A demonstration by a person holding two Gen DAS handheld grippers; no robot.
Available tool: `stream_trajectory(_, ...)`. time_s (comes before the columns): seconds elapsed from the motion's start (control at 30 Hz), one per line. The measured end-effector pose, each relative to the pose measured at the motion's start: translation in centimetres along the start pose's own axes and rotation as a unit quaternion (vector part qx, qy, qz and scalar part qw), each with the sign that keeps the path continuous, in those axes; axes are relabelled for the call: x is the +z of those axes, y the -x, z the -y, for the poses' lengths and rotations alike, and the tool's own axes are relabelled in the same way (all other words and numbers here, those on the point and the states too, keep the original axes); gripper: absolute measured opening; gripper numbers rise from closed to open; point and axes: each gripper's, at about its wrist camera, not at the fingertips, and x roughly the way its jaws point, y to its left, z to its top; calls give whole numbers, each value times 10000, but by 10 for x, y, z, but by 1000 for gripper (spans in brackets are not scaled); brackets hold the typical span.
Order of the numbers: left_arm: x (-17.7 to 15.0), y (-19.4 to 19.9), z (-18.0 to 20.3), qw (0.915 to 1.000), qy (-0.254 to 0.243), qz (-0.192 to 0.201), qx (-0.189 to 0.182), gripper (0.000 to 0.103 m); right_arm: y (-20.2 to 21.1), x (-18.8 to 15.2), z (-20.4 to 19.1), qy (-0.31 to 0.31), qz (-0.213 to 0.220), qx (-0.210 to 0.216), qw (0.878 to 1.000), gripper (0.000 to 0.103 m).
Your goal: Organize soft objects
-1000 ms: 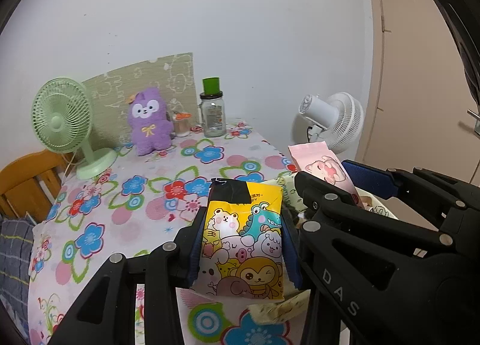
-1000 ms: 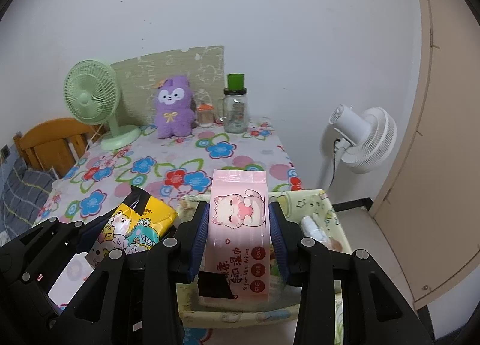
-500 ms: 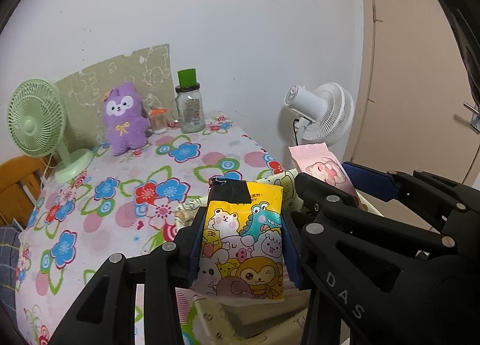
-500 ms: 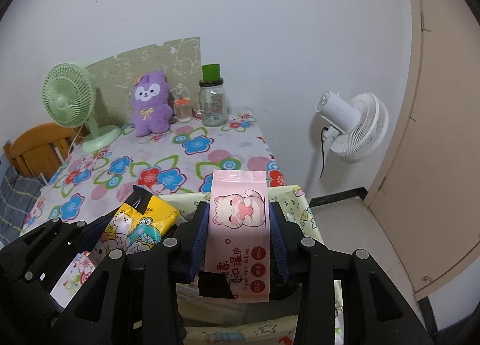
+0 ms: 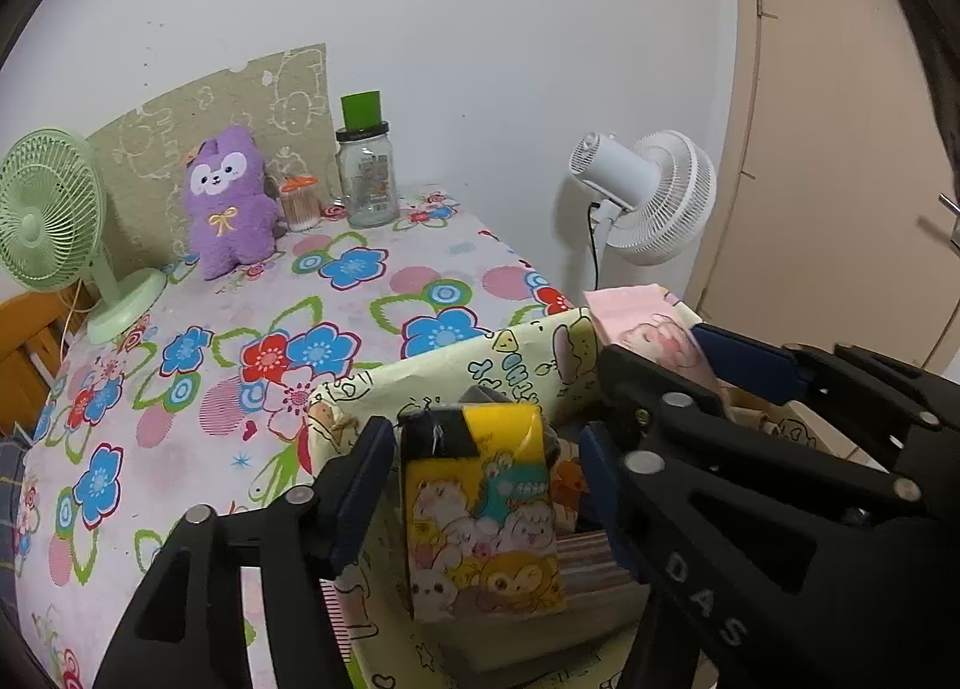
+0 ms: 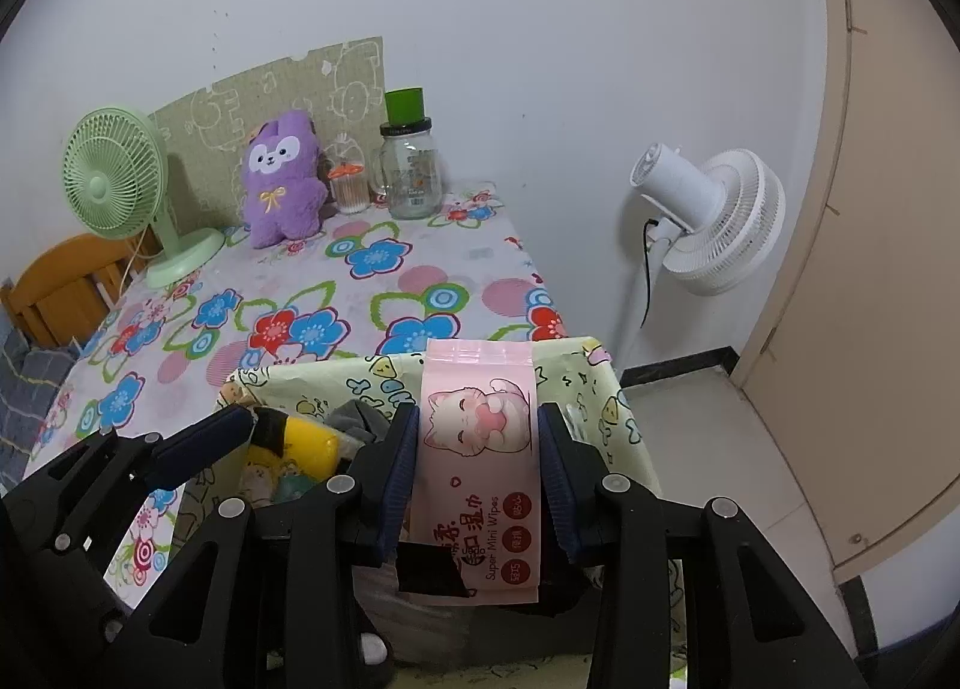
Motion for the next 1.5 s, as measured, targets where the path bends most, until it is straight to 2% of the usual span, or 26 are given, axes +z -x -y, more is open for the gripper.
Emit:
stream_trajectory(0.03,0,1,1,10000,-15,10,-6,74,-1,0,0,0,-3,11,10000,42)
stream_trajectory(0.3,0,8,-1,10000,-35,53,-8,81,0,1,-4,-45,-23,207,9998,45)
stream_trajectory(0.37,-1,11,-2,10000,-42,73,16,82,2,1,-5,-28,14,199,9998,53)
stream_trajectory(0.43,-2,15,-3,9999,-43,110,90,86,7,0,-7,-29,70,217,9997,65)
stream_trajectory(0.83,-11,48,-18,9991,39,367,223,96,39,-7,-23,-69,335,214,9992,84)
stream_trajectory(1.23,-29,84,-46,9974,180,571,401,102,76,-20,-57,57,732,271,9969,95)
stream_trajectory(1.5,-44,110,-73,9942,345,756,686,103,95,-28,-85,239,930,320,9949,97)
